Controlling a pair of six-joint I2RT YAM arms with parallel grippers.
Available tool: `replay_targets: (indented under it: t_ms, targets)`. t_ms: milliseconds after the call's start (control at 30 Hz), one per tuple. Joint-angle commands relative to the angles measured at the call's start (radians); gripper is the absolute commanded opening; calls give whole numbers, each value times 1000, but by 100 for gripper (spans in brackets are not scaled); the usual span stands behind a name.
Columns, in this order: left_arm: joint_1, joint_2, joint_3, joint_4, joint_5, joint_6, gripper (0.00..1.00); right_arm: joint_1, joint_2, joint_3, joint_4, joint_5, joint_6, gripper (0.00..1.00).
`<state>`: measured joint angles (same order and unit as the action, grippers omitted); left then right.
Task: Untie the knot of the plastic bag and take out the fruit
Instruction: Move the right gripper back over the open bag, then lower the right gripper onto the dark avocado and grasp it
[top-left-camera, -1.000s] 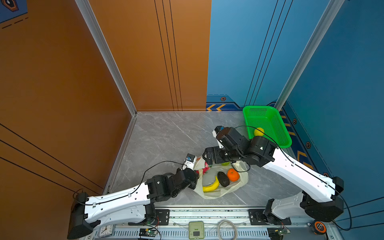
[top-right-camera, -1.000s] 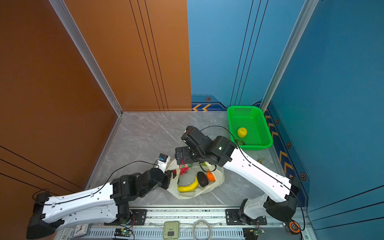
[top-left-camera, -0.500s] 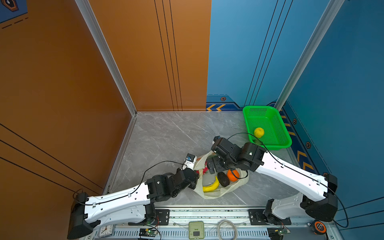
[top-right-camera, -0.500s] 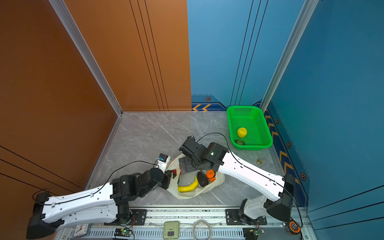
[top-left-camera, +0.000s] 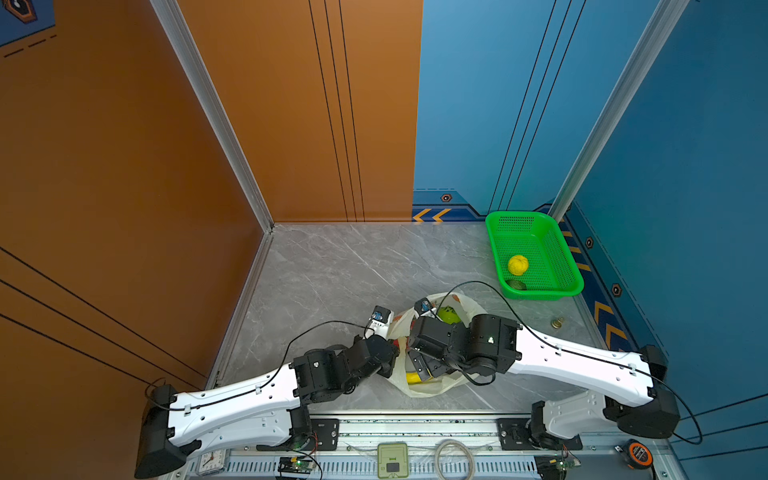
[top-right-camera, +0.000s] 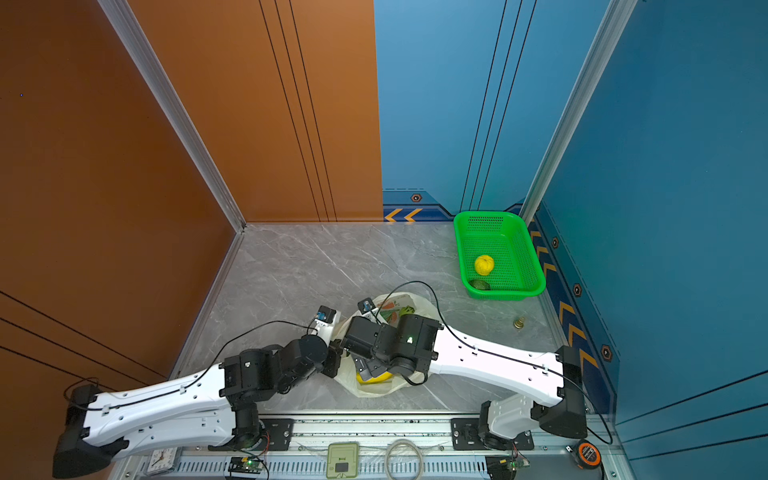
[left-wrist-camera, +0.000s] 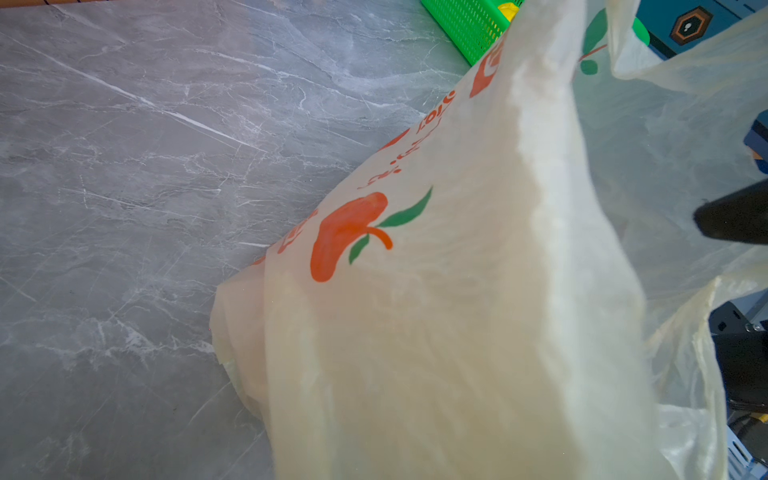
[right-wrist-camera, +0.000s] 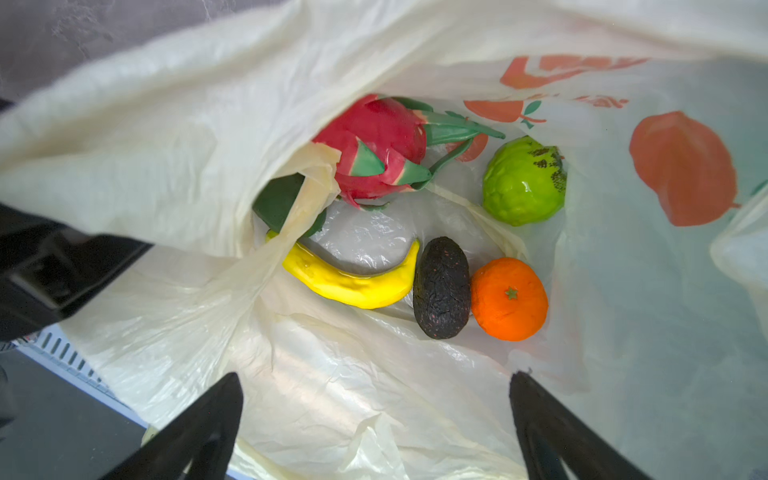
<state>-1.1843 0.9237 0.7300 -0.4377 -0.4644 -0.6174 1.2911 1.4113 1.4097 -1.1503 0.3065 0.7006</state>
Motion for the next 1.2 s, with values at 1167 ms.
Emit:
replay_targets:
  t_ms: [1167]
  targets:
    - [-19,81,-8,111,49,-13,0,-258,185,-351,349,-100,306,100]
